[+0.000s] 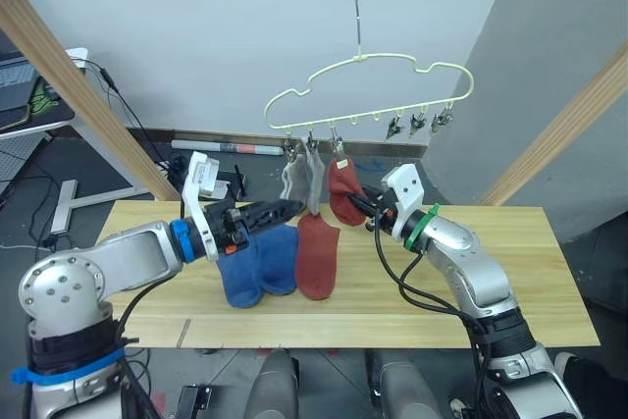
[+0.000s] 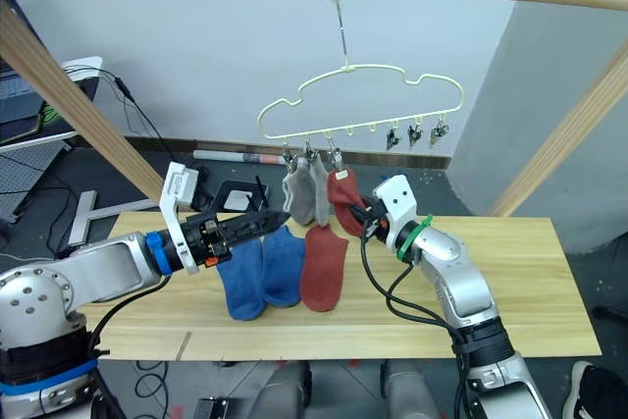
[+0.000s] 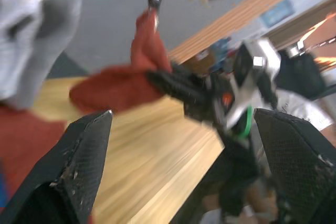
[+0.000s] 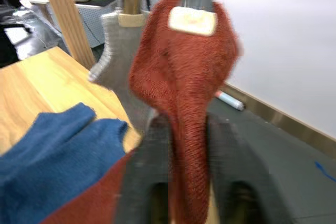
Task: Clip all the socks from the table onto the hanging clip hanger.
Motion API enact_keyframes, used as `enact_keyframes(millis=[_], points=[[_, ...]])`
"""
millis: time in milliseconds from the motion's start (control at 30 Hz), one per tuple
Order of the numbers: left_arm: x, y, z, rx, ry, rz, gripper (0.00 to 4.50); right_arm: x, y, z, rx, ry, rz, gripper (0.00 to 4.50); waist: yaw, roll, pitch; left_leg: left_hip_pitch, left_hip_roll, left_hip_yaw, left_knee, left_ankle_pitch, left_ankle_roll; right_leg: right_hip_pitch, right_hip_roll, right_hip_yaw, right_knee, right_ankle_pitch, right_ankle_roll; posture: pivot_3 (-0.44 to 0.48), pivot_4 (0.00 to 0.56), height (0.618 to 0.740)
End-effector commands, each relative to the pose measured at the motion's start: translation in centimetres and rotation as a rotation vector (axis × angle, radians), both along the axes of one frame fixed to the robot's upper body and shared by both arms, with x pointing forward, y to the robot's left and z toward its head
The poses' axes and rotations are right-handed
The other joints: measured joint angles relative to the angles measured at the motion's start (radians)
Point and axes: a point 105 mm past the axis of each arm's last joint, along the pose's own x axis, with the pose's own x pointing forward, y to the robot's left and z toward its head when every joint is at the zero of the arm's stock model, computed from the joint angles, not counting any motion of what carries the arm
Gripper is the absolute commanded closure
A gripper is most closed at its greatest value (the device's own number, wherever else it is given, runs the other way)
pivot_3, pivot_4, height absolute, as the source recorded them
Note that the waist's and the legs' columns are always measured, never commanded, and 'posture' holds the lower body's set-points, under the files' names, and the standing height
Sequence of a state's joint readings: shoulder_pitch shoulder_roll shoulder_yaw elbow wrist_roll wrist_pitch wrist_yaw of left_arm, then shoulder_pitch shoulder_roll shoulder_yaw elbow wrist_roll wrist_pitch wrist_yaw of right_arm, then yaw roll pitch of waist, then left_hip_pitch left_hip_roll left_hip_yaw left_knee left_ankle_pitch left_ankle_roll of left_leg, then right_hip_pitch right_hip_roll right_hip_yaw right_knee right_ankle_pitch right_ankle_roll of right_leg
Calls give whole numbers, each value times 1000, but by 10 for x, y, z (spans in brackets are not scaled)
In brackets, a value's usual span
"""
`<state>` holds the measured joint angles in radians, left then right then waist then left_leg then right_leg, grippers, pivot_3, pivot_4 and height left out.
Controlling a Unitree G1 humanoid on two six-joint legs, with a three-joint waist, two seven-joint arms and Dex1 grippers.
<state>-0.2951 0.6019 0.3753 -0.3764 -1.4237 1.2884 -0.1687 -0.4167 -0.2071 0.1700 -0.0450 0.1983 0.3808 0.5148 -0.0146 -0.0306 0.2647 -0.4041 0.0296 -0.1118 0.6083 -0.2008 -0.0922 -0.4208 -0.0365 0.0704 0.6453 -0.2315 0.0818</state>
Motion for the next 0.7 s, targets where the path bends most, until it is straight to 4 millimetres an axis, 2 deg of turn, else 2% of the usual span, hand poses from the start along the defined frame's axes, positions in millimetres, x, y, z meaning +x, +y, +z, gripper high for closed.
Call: enact_keyframes(millis=[33,100,233,300,400,433,533,667,700], points=[[-1,-7,18,150,-260,4,0,7,-13,0,59,43,-112,2092,8,0,0,0,0,0,0,0,0,0,0,0,0,0,0,148,225,740],[-2,-11,23,220,-383,-20,0,7,-20,-3,90,81,-172,1443,15,0,0,0,1,0,0,0,0,-1,1,0,0,0,-1,149,226,740],[1,-16,16,327,-520,-56,0,5,-27,3,86,55,-248,15,22,0,0,0,0,2,-1,0,0,-1,0,1,-1,0,-2,156,226,740],[6,-15,11,334,-554,-40,0,6,-32,11,103,31,-315,15,22,0,0,-2,1,2,-1,0,0,-2,0,1,-1,0,-2,156,226,740],[9,-16,16,381,-697,-48,0,-1,-32,45,192,-38,-368,15,22,0,0,-4,1,1,-2,0,0,-6,1,0,0,0,-2,140,230,740],[11,-16,19,385,-728,-51,0,-3,-31,54,225,-58,-384,215,22,1,0,-5,1,1,-2,0,0,-7,1,0,0,0,-2,140,230,740],[16,-15,22,396,-776,-57,0,-1,-32,65,252,-87,-430,874,21,1,0,-6,1,1,-2,0,0,-7,1,0,-1,0,-2,136,232,740],[20,-14,26,387,-801,-42,0,6,-29,72,214,-129,-449,2216,16,1,0,-6,1,1,-1,0,0,-7,0,0,-1,0,-1,131,235,740],[22,-14,29,381,-810,-34,0,9,-29,74,207,-138,-456,2216,16,1,0,-6,1,1,-1,0,0,-7,1,0,-1,0,-2,131,235,740]])
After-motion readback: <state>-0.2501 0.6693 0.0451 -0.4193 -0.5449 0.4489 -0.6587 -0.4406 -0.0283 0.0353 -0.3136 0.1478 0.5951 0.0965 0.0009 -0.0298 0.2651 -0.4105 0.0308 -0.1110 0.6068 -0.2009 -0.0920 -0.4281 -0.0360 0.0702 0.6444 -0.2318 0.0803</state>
